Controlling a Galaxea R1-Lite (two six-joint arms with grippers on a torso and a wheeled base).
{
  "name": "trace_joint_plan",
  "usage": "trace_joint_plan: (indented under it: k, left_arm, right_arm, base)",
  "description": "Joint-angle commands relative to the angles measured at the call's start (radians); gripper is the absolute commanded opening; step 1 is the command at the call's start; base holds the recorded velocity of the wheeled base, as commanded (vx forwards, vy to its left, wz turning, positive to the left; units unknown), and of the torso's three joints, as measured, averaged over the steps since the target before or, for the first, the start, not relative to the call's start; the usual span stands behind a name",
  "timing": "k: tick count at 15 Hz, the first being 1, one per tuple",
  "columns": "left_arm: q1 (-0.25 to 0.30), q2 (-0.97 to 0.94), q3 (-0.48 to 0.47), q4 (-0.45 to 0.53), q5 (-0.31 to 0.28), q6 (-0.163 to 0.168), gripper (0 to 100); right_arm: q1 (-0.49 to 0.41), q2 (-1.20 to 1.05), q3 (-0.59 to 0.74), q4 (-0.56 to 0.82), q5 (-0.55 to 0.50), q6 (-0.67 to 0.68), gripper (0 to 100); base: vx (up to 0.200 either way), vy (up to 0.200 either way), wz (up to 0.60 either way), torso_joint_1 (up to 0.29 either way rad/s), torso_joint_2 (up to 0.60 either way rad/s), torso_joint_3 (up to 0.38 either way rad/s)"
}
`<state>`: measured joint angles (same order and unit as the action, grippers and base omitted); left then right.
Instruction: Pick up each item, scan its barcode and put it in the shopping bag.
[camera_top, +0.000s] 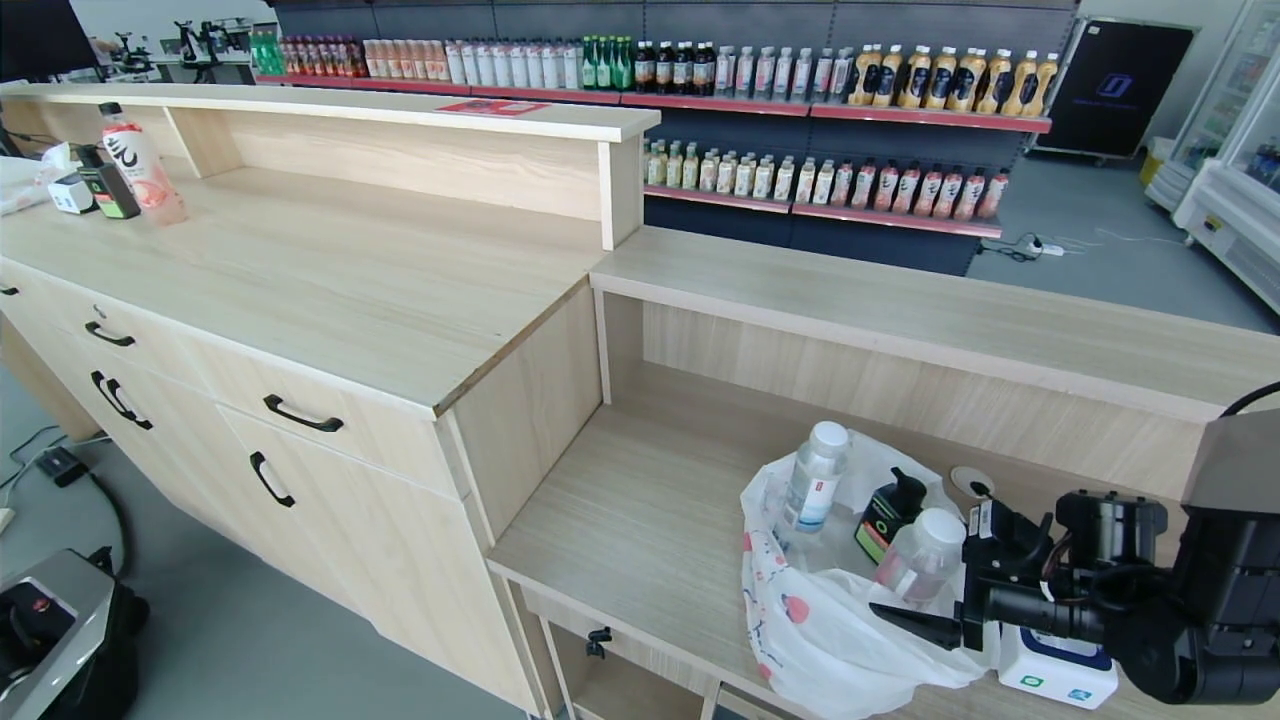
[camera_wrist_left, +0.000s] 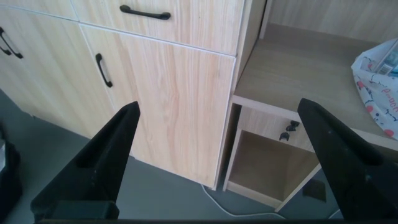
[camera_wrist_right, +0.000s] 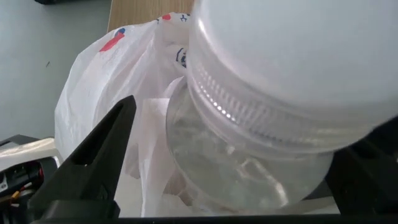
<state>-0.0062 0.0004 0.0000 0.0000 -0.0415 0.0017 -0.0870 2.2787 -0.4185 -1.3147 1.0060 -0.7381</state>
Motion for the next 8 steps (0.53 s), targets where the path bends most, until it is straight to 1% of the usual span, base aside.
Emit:
trace_joint_plan:
  k: [1,3,7,8]
  left_arm:
    - [0.0,0.001,0.0,0.0,0.0,0.0,100]
    - [0.0,0.001,0.0,0.0,0.0,0.0,100]
    - [0.0,0.001,0.0,0.0,0.0,0.0,100]
    - [0.0,0.001,0.0,0.0,0.0,0.0,100]
  right_arm:
    - [0.001,-0.12,-0.002,0.052,0.0,0.031,100]
    - [0.0,-0.219,-0.006,0.129,0.0,0.051,100]
    - [0.0,-0.628,0.004,0.425,-0.004,0.172,100]
    - [0.0,-0.762,0.018,0.515,-0.027,0.21,100]
  base:
    - [0.0,0.0,0.0,0.0,0.0,0.0]
    - [0.0,0.0,0.0,0.0,0.0,0.0]
    - [0.0,0.0,0.0,0.0,0.0,0.0]
    - [0.0,0.0,0.0,0.0,0.0,0.0]
